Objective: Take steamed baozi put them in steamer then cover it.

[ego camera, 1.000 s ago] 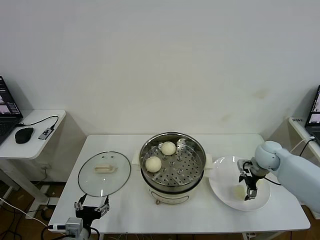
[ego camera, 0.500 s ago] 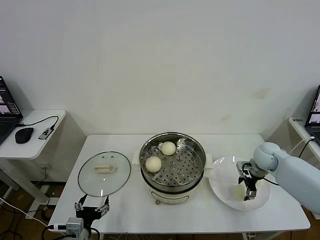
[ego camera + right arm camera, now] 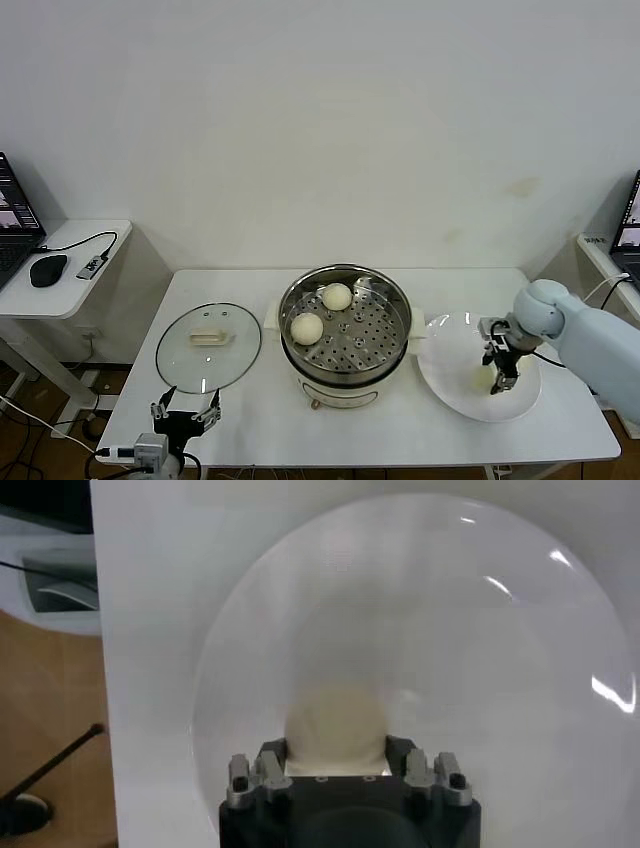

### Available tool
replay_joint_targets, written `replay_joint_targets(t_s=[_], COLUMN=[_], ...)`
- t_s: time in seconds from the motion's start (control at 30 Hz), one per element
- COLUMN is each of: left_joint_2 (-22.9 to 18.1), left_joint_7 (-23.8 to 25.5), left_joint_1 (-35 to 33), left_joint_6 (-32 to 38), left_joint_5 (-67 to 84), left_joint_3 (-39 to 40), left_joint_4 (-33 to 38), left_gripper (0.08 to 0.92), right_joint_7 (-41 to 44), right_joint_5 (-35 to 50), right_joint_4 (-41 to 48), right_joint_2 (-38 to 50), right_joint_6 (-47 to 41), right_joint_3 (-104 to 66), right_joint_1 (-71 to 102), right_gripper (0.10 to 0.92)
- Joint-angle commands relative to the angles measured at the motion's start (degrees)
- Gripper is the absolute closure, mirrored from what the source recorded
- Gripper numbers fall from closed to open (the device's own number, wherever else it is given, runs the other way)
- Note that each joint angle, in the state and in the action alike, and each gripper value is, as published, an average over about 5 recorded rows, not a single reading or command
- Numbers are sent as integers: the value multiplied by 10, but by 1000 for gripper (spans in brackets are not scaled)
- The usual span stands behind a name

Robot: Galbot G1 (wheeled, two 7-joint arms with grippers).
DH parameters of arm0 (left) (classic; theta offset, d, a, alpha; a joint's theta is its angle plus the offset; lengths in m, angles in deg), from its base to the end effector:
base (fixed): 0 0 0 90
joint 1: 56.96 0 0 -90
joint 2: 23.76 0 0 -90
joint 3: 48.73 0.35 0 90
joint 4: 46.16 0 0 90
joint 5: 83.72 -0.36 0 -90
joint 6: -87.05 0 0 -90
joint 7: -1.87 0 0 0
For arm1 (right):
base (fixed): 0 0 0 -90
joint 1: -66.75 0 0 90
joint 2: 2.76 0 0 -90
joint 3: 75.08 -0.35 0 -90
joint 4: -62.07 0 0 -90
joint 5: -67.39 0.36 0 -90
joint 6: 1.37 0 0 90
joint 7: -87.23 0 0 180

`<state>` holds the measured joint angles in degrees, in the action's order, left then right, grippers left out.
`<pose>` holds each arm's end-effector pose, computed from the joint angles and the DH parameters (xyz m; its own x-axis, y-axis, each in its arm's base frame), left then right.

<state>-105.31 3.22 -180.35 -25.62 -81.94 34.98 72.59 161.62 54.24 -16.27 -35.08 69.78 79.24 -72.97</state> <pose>0.1685 0.0602 -0.3145 -0.8919 -0.0571 0.4486 0.0076 0.9900 0.1412 0.4761 -0.1874 -0.2032 -0.0258 -0.0084 0.9996 -0.9993 0.0263 -0.0256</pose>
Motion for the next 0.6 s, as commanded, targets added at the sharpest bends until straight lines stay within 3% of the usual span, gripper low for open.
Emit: replay_joint_targets(t_s=[0.03, 0.2, 0.4, 0.5, 0.6], left_joint_2=[-2, -1, 1, 1, -1], left_joint_7=[-2, -3, -4, -4, -4], left_joint_1=[4, 5, 5, 5, 5], left_joint_6=[3, 9, 10, 10, 10], left_joint_5=[-17, -34, -30, -28, -25], left_joint_3=[1, 1, -6, -11, -16], left_joint_4=[3, 3, 12, 15, 18], left_gripper=[177, 177, 177, 177, 177], right_joint_7=[25, 42, 77, 101, 113], right_joint_5=[85, 153, 234, 269, 285], right_joint_4=[-37, -48, -25, 9, 45], right_joint_2=[30, 7, -80, -131, -171], right_joint_6=[-7, -11, 17, 91, 221], right_joint_3=[93, 157, 214, 221, 226], right_joint_1=[-188, -313, -433, -451, -453], right_gripper=[423, 423, 423, 423, 425])
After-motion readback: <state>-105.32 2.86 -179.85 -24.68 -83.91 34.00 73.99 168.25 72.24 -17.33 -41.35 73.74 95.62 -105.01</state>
